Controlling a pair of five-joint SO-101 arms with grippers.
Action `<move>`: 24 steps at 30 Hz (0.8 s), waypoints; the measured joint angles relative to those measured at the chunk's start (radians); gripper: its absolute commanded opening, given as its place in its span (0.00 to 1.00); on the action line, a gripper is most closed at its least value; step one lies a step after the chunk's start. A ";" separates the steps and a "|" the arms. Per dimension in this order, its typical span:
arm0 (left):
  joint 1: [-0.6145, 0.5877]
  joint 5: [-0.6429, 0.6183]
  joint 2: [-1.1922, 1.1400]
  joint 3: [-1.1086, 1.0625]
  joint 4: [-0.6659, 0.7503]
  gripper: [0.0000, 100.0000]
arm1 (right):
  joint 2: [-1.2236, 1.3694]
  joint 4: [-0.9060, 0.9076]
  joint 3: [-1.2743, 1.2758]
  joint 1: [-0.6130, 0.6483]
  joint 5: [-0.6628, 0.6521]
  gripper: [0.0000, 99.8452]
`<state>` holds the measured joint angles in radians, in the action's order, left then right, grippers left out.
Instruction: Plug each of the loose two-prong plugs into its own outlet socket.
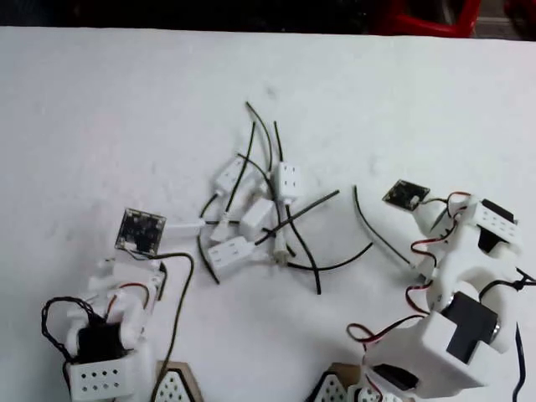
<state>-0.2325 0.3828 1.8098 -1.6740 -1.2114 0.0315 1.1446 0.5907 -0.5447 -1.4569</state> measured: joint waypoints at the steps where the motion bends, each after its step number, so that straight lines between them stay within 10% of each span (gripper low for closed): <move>1: 0.000 0.000 0.000 0.000 0.000 0.18 | 0.000 0.000 0.000 -0.005 -0.012 0.02; 12: 0.000 0.000 0.000 0.000 0.000 0.18 | -0.144 0.264 -0.032 0.000 -0.049 0.02; 24: 0.000 0.000 0.000 0.000 0.054 0.18 | -0.598 0.365 0.015 0.282 0.367 0.02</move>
<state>-0.2325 0.3828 1.8098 -1.6740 -1.1577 -0.5669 1.5098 0.6061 -0.2624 -1.0902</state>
